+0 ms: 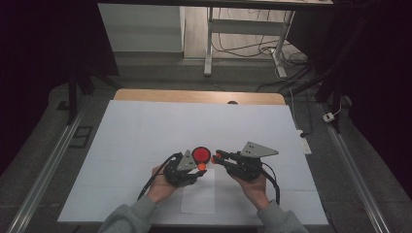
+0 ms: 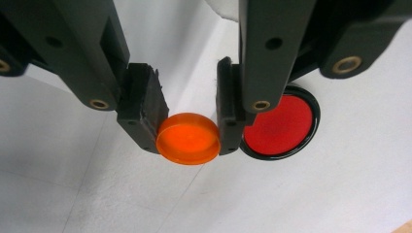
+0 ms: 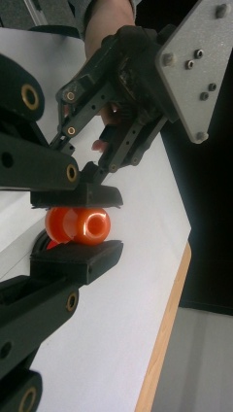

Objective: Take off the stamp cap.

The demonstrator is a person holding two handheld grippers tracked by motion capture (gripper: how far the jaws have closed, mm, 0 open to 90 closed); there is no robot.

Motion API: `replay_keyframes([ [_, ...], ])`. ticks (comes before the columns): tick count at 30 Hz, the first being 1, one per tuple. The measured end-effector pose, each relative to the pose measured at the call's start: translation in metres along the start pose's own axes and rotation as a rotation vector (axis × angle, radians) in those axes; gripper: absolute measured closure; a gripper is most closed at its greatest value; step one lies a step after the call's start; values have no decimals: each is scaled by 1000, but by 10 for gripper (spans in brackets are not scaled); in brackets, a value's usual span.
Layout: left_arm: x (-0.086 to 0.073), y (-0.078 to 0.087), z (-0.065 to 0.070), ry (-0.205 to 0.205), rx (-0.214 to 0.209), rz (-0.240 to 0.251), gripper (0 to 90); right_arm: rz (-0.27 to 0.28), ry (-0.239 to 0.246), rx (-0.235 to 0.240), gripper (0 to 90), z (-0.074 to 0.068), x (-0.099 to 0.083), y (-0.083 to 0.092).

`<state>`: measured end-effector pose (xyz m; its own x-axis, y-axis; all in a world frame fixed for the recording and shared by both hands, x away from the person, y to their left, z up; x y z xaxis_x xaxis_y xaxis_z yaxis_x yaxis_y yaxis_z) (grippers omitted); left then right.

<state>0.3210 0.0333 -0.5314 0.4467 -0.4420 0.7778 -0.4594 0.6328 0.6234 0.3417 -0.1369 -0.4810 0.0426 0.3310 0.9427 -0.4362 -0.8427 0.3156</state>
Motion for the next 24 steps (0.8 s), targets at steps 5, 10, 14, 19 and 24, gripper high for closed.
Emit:
replay_keyframes([
  [5,0,5,-3,17,1,15,651,1,-3,-2,723,0,0,1],
  [10,1,16,-7,38,-2,38,651,-1,-3,-8,723,1,-1,1],
  [14,-2,27,-11,53,0,49,650,-3,-3,-11,723,2,-1,1],
  [19,-7,40,-15,70,-7,64,650,-1,-5,-14,723,3,-1,2],
  [24,-12,51,-18,77,-3,71,650,-1,-7,-20,723,4,-2,3],
])
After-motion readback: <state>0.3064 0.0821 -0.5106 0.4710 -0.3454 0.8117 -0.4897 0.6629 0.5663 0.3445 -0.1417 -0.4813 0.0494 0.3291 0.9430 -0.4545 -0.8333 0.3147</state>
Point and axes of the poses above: each handheld gripper's, and its own axes: y roughly backward along the jaws, x roughly out of its top, z roughly to its right, the point moved 5 cm from there along -y, roughly forward along the jaws, and after that the axes turned 12 degrees about y, right-handed, at the moved point
